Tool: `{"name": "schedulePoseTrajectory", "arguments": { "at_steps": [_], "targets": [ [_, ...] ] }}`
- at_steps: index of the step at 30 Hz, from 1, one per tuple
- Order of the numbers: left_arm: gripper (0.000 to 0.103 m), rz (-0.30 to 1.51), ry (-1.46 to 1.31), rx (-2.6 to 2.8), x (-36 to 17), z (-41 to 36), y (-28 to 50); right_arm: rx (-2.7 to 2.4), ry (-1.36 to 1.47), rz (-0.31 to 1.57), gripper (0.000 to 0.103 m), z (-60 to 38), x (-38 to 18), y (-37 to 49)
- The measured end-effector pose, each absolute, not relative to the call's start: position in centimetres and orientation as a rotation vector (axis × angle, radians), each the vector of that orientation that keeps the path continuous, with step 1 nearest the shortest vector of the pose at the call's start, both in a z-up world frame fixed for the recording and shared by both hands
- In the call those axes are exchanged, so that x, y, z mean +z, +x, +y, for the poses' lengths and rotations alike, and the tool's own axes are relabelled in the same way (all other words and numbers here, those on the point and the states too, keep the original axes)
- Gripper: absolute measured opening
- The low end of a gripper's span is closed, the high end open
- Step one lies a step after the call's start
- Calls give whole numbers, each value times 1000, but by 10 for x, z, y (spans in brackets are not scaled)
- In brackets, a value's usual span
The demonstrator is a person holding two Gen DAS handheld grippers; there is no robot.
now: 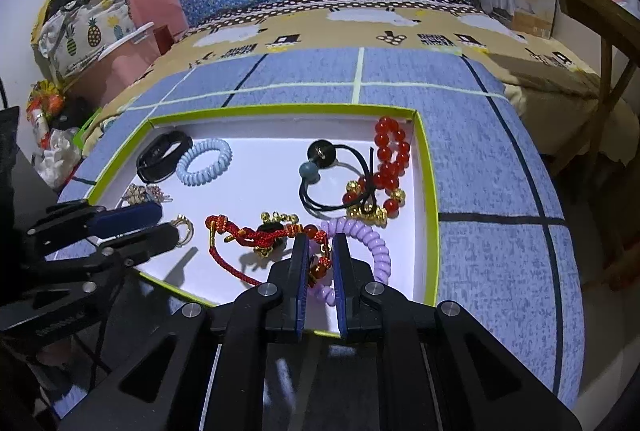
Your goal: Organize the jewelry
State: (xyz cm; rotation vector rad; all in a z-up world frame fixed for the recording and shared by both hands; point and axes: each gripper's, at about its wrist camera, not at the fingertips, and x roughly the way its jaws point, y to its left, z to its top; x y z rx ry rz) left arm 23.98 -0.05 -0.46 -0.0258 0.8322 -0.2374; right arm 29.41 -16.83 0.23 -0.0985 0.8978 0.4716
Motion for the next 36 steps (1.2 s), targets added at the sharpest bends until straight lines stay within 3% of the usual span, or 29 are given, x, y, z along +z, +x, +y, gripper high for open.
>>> {"name": "schedulePoseTrajectory", "arguments": {
  "at_steps": [9, 36],
  "targets": [
    [30, 774, -21, -233, 9, -1, 213, 482, -97, 849, 22, -172, 13, 275],
    [32, 608, -15, -108, 38, 3, 85, 511, -77, 633, 23, -186, 62, 130]
  ]
}}
